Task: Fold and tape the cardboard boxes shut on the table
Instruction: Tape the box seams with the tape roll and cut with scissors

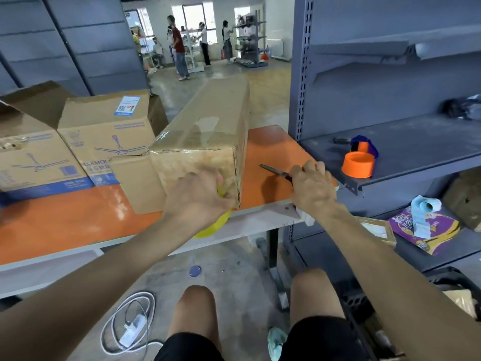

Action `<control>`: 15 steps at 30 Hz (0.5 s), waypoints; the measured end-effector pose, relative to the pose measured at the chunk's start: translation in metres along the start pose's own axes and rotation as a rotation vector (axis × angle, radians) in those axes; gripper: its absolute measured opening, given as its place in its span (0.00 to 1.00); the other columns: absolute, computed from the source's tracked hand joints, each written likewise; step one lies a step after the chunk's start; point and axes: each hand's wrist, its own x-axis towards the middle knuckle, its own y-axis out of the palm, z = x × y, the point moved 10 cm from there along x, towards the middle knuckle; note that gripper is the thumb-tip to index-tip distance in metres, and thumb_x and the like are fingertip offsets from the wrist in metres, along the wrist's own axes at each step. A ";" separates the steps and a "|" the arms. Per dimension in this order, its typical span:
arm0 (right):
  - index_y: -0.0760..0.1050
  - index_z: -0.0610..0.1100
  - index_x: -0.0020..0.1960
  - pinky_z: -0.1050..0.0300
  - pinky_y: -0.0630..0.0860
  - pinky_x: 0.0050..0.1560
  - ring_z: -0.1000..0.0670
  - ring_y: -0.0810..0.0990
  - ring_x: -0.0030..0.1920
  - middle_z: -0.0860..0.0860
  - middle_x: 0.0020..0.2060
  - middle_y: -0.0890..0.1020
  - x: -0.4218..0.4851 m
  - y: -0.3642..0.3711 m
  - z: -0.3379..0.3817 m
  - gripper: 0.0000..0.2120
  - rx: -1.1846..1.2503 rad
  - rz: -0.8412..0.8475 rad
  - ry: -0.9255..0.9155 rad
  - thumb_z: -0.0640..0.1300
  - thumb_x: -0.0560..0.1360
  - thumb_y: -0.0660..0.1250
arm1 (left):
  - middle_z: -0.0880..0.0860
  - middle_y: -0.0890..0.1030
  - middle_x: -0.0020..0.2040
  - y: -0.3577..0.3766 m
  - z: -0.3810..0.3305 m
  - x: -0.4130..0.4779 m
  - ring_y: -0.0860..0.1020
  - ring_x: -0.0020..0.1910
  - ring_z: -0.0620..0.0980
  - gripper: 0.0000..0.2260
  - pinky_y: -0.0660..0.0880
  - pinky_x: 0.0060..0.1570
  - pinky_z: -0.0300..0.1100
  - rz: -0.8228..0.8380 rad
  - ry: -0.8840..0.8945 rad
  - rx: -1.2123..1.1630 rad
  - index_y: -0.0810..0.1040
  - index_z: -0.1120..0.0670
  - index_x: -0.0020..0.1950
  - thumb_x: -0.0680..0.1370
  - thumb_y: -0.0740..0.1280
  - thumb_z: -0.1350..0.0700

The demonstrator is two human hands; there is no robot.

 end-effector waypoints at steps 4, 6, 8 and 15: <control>0.65 0.41 0.73 0.44 0.69 0.66 0.35 0.68 0.67 0.38 0.65 0.71 0.010 0.011 -0.005 0.22 -0.069 0.088 -0.006 0.38 0.79 0.60 | 0.51 0.79 0.39 0.002 0.000 -0.002 0.79 0.50 0.57 0.14 0.68 0.43 0.44 -0.029 0.031 0.003 0.77 0.46 0.59 0.75 0.67 0.45; 0.67 0.41 0.72 0.42 0.72 0.65 0.34 0.69 0.66 0.38 0.65 0.71 0.016 0.011 -0.009 0.20 -0.022 0.141 0.001 0.40 0.81 0.60 | 0.50 0.77 0.35 0.007 0.003 -0.005 0.78 0.47 0.57 0.15 0.68 0.42 0.45 -0.022 0.041 -0.042 0.75 0.47 0.59 0.75 0.67 0.44; 0.71 0.39 0.67 0.41 0.74 0.63 0.35 0.71 0.65 0.38 0.64 0.73 0.021 0.008 -0.015 0.16 0.033 0.174 0.019 0.42 0.82 0.59 | 0.49 0.76 0.31 0.010 0.006 -0.007 0.77 0.41 0.55 0.15 0.66 0.39 0.46 -0.024 0.050 -0.072 0.73 0.47 0.58 0.75 0.67 0.42; 0.70 0.43 0.48 0.53 0.74 0.44 0.41 0.77 0.48 0.43 0.49 0.79 0.016 -0.011 -0.001 0.04 -0.076 0.219 -0.064 0.40 0.76 0.65 | 0.50 0.76 0.36 0.010 0.011 -0.011 0.75 0.43 0.57 0.15 0.66 0.42 0.46 -0.062 0.064 -0.100 0.70 0.47 0.59 0.77 0.67 0.44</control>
